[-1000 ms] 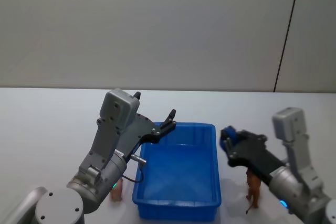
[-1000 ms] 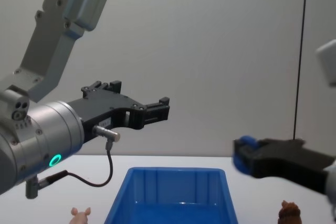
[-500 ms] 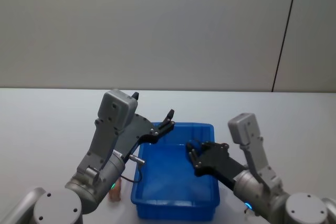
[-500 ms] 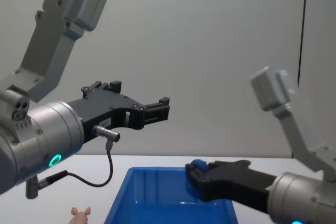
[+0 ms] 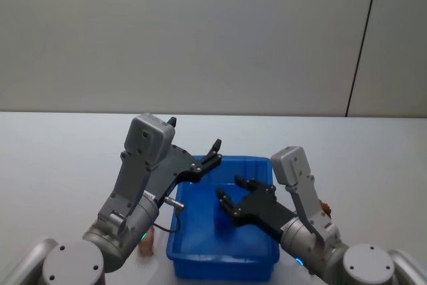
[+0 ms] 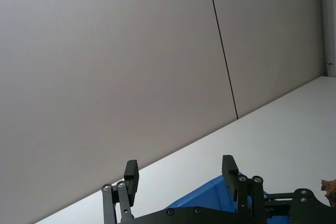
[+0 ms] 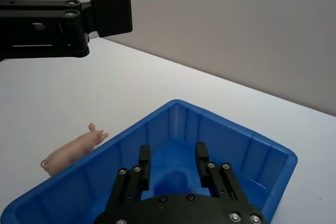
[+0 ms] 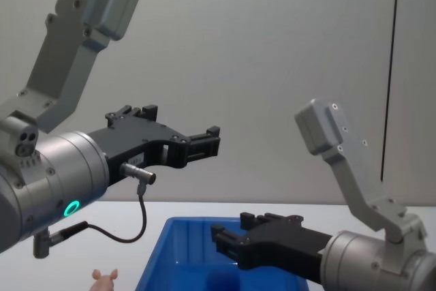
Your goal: Pick up the two dolls from the table and place them into the box.
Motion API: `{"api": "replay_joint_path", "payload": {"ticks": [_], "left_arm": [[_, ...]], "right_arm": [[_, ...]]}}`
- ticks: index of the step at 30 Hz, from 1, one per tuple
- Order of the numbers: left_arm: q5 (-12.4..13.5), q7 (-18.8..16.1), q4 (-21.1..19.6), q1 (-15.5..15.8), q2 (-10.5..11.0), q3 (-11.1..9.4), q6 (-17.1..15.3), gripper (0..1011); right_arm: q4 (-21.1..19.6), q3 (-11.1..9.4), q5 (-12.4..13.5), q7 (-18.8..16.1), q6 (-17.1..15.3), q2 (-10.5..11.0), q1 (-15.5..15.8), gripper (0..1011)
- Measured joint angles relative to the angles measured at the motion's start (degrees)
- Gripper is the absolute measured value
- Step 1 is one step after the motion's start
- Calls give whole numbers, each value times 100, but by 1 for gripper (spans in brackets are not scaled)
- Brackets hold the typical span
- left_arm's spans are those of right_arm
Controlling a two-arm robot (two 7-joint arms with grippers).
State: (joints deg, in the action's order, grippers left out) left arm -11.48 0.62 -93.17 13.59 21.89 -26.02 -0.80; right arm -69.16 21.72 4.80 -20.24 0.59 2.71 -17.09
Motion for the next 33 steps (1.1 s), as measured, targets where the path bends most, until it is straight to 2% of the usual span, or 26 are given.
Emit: {"api": "replay_joint_path", "payload": {"ticks": [7, 18, 33], "left_arm": [[0, 0, 0, 0, 0, 0, 0, 1001], [0, 0, 0, 0, 0, 0, 0, 1001], [0, 0, 0, 0, 0, 0, 0, 1001]], "right_arm": [[-40, 3, -32, 189, -17, 8, 27, 684], [-613, -67, -39, 705, -164, 212, 377, 995], [-1515, -189, -89, 1658, -583, 557, 984, 1001]]}}
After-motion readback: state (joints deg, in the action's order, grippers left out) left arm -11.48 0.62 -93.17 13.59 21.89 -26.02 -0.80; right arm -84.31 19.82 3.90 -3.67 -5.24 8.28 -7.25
